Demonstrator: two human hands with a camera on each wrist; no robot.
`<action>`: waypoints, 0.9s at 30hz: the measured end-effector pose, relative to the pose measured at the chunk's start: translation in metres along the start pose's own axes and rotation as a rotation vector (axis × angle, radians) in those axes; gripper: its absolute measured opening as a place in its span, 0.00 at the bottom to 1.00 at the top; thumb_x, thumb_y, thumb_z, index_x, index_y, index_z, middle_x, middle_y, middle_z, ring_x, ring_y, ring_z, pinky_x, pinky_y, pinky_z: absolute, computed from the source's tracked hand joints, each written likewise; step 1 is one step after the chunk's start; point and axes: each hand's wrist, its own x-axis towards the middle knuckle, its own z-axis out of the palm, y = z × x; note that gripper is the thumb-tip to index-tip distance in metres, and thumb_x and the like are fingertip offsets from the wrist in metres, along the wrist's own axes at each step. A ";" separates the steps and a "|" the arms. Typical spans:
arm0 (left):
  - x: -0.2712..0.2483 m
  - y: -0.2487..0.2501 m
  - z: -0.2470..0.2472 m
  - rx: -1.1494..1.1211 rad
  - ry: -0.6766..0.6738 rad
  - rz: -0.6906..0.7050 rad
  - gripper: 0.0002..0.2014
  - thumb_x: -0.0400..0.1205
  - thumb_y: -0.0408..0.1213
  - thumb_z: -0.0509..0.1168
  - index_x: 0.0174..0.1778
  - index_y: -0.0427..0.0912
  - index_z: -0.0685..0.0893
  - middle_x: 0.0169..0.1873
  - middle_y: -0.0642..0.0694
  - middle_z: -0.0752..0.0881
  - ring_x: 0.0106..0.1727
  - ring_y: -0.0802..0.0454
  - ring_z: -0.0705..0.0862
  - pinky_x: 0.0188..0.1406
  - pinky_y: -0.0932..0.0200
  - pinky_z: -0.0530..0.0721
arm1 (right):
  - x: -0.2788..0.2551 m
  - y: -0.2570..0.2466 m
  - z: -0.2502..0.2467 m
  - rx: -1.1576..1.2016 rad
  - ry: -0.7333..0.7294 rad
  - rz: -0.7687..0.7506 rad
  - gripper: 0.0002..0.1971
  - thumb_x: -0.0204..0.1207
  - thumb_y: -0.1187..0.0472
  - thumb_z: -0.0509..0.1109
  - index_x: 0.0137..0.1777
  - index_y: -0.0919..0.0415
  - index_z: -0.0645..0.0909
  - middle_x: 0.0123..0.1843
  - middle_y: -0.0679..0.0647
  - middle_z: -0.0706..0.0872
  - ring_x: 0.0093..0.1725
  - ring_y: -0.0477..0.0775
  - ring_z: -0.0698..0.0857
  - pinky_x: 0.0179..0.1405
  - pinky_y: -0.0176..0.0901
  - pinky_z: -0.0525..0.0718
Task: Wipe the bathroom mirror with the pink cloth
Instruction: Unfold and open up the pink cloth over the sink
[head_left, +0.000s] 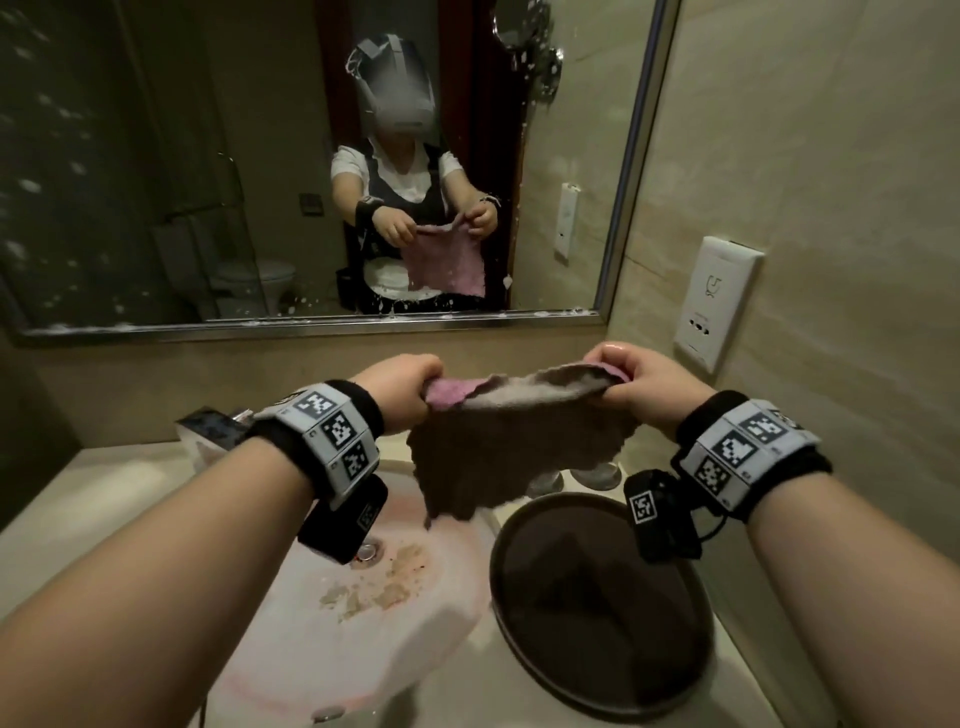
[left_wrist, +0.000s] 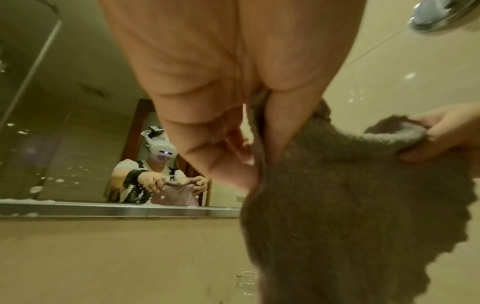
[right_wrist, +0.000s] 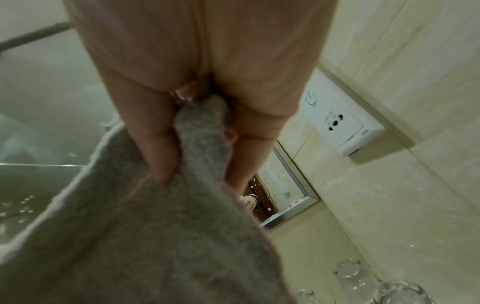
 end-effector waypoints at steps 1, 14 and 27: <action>0.003 -0.001 -0.002 -0.035 0.000 -0.029 0.04 0.81 0.28 0.59 0.45 0.42 0.72 0.47 0.38 0.83 0.52 0.39 0.84 0.44 0.51 0.84 | 0.000 -0.001 0.000 -0.008 -0.044 -0.026 0.14 0.73 0.73 0.68 0.37 0.51 0.78 0.40 0.48 0.81 0.39 0.48 0.81 0.36 0.34 0.82; 0.028 0.028 -0.031 0.093 0.049 0.182 0.16 0.79 0.25 0.60 0.59 0.41 0.86 0.61 0.41 0.84 0.64 0.42 0.80 0.61 0.58 0.76 | 0.011 0.027 0.040 -0.112 -0.525 0.124 0.14 0.71 0.72 0.72 0.40 0.49 0.85 0.68 0.62 0.82 0.69 0.61 0.79 0.73 0.53 0.73; 0.021 0.041 -0.051 0.120 0.141 0.473 0.12 0.81 0.27 0.63 0.53 0.43 0.90 0.63 0.47 0.83 0.63 0.50 0.81 0.55 0.71 0.71 | 0.032 0.003 0.095 -0.035 -0.054 0.115 0.19 0.80 0.64 0.63 0.71 0.62 0.72 0.67 0.60 0.81 0.65 0.60 0.80 0.66 0.49 0.78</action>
